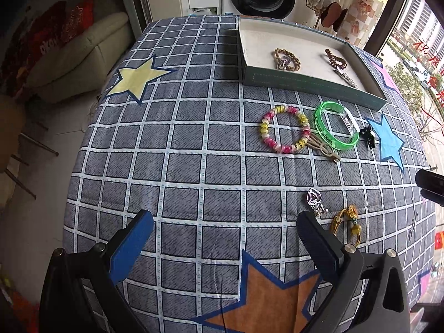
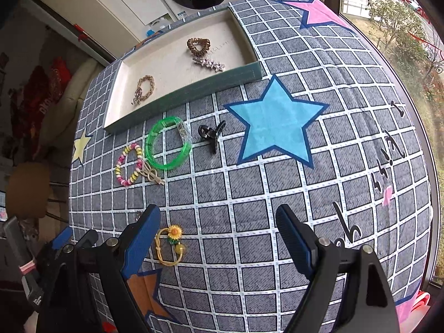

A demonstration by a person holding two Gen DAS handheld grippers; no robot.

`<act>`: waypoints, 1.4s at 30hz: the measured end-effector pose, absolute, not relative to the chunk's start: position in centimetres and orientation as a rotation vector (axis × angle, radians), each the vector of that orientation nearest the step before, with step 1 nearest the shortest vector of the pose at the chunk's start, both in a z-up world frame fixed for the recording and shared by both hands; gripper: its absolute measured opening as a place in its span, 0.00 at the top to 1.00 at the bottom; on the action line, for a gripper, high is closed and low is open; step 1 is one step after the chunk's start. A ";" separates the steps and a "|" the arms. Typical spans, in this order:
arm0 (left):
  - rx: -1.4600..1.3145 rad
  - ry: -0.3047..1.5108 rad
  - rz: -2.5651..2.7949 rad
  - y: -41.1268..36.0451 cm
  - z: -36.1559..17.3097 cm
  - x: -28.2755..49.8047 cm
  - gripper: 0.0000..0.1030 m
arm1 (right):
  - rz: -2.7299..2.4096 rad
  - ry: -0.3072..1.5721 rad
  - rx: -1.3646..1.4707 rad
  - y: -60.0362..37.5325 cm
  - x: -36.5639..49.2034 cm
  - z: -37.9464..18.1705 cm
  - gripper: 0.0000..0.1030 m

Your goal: Organize jewelry

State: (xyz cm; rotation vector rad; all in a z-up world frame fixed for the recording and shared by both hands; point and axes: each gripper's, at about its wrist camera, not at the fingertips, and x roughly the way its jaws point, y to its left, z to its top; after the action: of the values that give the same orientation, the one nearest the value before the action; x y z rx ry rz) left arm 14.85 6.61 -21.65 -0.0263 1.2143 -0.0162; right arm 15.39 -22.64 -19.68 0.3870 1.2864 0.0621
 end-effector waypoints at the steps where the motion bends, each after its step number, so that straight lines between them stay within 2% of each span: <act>1: -0.030 1.222 -0.021 6.5 -21.9 14.8 0.00 | 0.060 1.299 0.383 -22.5 15.1 -20.0 0.15; 20: -0.060 1.303 -0.124 2.1 -25.0 17.2 0.00 | 0.082 1.405 0.295 -19.3 12.3 -23.2 0.15; 29: -0.020 1.297 -0.101 1.3 -26.6 18.1 0.00 | 0.043 1.350 0.223 -20.2 15.8 -22.8 0.15; 36: 0.005 1.296 -0.080 1.6 -27.2 18.4 0.00 | 0.049 1.360 0.169 -19.9 19.2 -24.5 0.15; 39: 0.035 1.277 -0.086 0.8 -27.3 18.2 0.04 | 0.054 1.357 0.152 -19.5 20.4 -25.3 0.16; 42: 0.043 1.270 -0.096 -0.2 -27.4 18.2 0.11 | 0.045 1.344 0.130 -19.2 21.6 -25.6 0.21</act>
State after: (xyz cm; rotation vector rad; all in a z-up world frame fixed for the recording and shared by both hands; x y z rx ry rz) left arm 18.21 -0.16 -27.43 0.0428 1.2705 -0.0956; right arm 21.65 -19.21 -25.58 0.1298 1.3439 0.0449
